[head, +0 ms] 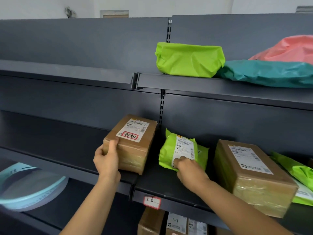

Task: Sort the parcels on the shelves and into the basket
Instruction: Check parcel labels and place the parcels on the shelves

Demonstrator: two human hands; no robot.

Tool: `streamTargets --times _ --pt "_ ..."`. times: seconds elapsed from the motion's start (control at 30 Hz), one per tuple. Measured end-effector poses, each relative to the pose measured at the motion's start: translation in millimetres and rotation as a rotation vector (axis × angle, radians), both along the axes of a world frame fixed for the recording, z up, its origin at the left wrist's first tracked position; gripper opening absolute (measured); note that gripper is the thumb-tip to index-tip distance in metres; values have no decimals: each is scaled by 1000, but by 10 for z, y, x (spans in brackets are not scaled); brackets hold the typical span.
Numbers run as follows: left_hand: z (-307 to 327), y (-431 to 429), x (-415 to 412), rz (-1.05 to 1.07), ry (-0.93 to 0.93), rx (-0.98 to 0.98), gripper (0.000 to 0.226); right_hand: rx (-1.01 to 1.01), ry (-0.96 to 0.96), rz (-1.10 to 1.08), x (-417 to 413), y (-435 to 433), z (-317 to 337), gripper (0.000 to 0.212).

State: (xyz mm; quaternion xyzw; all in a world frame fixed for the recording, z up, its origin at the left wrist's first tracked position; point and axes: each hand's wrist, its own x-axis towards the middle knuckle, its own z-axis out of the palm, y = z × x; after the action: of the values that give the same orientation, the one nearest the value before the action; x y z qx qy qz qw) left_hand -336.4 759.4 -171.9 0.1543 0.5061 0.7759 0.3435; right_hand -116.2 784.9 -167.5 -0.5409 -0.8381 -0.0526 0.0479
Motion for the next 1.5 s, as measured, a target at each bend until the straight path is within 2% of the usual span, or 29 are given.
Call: streamTargets --times 0.1,0.17,0.3,0.37,0.47,0.57,0.63,0.7,0.73,0.83,0.9,0.93,0.97,1.0,1.07,1.3,1.43,1.5 --pt "44 -44 -61 24 -11 34 46 119 24 19 -56 -42 74 32" --pt "62 -65 -98 35 -15 39 50 324 55 -3 -50 -42 201 31" --pt "58 -85 -122 22 -41 54 42 563 -18 -52 28 56 445 47" --pt "56 -101 -94 9 -42 60 46 579 -63 -80 50 121 426 51" --pt "70 -120 -46 -19 -45 77 44 539 -156 -64 52 135 283 44" --pt "79 -107 -13 -43 -57 83 35 328 -368 -32 -13 15 199 31" --pt "89 -114 19 -70 -65 93 32 168 -368 -36 38 19 100 37" --pt "99 -129 63 -102 -68 107 33 79 -255 -110 30 -9 113 35" --pt "102 -138 87 -113 -69 113 33 72 -127 -138 31 7 121 34" --pt "110 -188 170 -132 -62 123 30 -22 578 -165 -42 -1 234 45" --pt "99 -257 242 -144 -55 132 26 -319 1069 -145 -151 -128 366 58" --pt "93 -310 286 -152 -51 138 24 -514 1244 -122 -210 -213 408 64" --pt "91 -375 331 -160 -43 142 21 -654 1328 -94 -256 -306 432 69" --pt "91 -444 378 -169 -38 146 19 -733 1359 -59 -287 -386 426 75" --pt "105 -601 451 -197 -38 152 17 -744 1403 22 -300 -533 381 77" --pt "140 -1263 783 -368 50 209 14 -701 1544 210 80 -1081 201 58" --pt "69 -1658 1081 -430 69 274 32 -694 1565 257 450 -1457 198 60" --pt "0 -1920 1330 -472 73 296 56 -675 1572 275 742 -1706 172 63"
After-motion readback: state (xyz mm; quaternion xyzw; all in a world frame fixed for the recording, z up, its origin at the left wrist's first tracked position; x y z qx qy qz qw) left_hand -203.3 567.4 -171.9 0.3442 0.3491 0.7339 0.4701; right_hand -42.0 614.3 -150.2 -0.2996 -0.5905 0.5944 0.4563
